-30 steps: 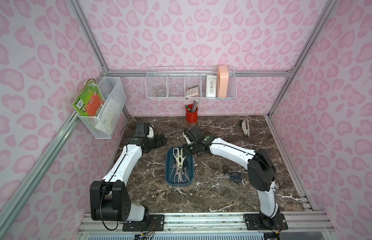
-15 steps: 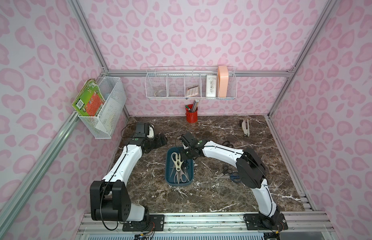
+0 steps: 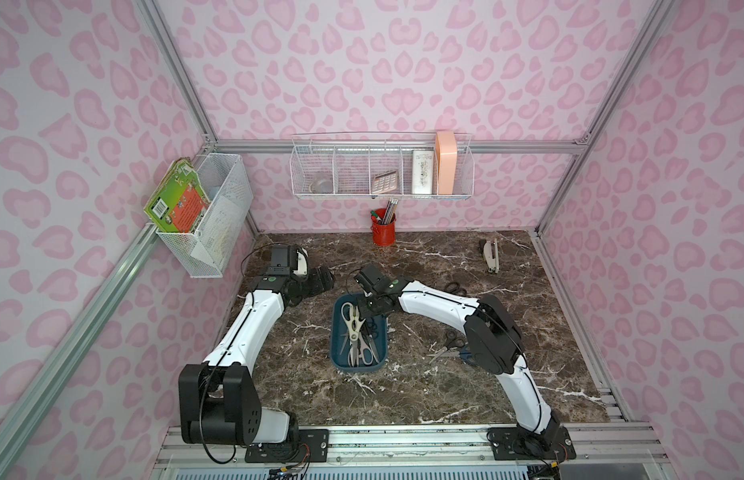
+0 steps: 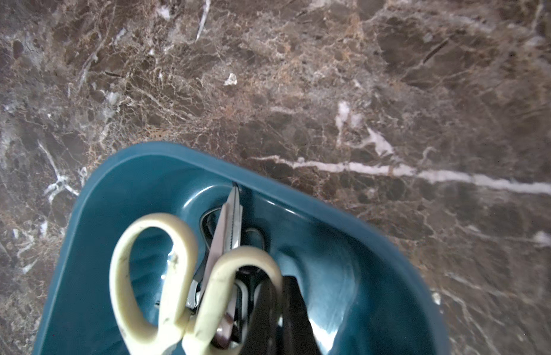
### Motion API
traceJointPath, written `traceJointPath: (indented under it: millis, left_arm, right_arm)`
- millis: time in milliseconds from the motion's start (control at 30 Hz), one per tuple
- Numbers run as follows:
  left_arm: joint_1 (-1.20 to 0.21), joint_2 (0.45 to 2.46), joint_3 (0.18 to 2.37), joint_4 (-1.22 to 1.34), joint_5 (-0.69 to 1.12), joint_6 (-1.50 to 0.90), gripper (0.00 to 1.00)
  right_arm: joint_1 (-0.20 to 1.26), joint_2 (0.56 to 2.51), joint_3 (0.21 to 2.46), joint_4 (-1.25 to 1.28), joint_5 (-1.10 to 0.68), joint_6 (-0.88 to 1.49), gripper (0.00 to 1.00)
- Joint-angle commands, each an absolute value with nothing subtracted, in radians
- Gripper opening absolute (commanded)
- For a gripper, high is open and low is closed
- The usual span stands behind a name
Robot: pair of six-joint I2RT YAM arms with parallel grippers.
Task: Put the scissors into the storage box
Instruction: Place the scissors in the storage box.
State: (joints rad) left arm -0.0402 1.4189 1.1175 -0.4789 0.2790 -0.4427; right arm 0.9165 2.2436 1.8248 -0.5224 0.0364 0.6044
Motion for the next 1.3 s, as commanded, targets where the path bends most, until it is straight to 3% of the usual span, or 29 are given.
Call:
traceJointPath:
  millis: [0, 267, 533, 600, 767, 1267]
  left_arm:
    - [-0.039, 1.41, 1.114, -0.474, 0.288, -0.442, 0.89]
    - [-0.039, 1.398, 1.114, -0.474, 0.282, -0.439, 0.89]
    - [-0.04, 1.397, 1.112, -0.474, 0.285, -0.442, 0.89]
    - [-0.039, 1.396, 1.112, -0.474, 0.284, -0.442, 0.89]
    - [-0.038, 1.398, 1.11, -0.474, 0.289, -0.44, 0.89]
    - [-0.184, 1.453, 1.127, -0.474, 0.37, -0.437, 0.88]
  right_arm:
    - [0.907, 2.247, 1.836, -0.521, 0.025, 0.626, 0.0]
    - [0.92, 2.27, 1.862, -0.551, 0.047, 0.613, 0.0]
    - [0.926, 2.256, 1.888, -0.565, 0.061, 0.604, 0.2]
    - [0.926, 2.235, 1.892, -0.564, 0.061, 0.6, 0.29]
    - [0.916, 2.147, 1.88, -0.569, 0.091, 0.588, 0.3]
    - [0.534, 1.83, 1.478, -0.572, 0.138, 0.585, 0.29]
